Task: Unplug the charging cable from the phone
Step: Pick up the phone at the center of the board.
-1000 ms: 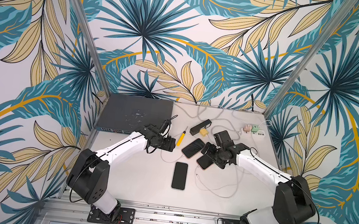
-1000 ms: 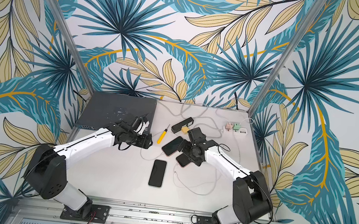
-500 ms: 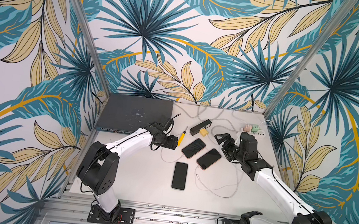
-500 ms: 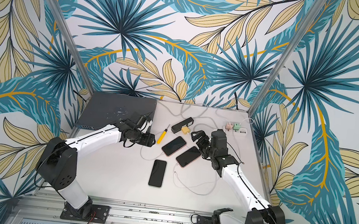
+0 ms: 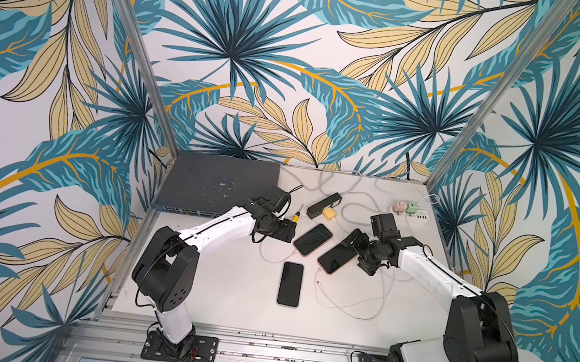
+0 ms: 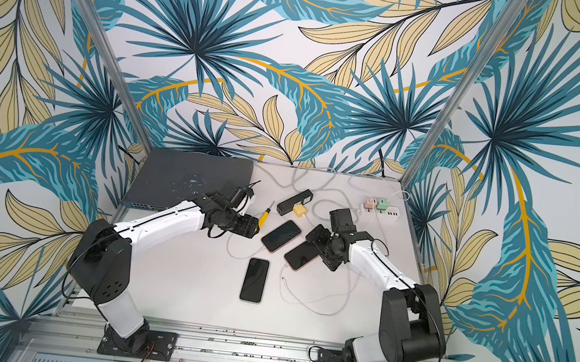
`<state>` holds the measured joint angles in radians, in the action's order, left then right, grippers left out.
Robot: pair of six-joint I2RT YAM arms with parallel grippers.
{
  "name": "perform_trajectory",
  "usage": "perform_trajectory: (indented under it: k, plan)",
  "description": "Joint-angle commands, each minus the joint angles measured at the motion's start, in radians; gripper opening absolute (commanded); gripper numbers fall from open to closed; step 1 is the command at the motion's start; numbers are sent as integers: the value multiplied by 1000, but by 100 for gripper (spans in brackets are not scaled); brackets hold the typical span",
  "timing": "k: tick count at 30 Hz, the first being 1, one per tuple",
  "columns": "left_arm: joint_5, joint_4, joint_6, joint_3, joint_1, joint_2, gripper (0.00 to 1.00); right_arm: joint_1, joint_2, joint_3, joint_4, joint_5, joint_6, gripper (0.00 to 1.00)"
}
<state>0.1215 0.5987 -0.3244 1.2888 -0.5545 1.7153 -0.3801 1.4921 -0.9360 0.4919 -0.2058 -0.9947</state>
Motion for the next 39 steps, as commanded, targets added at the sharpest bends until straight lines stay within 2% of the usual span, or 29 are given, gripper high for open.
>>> perform_trajectory:
  k: [1,11,20,39]
  plan:
    - [-21,4,11,-28,4,-24,80,2,56,-48,104,-16,0,99]
    - [-23,8,29,-78,4,-60,80,-1,305,-261,229,13,57,99]
    - [64,-14,63,-95,4,-86,81,-4,439,-412,325,55,91,99]
    - [57,-12,67,-89,4,-69,81,-22,553,-509,414,104,122,99]
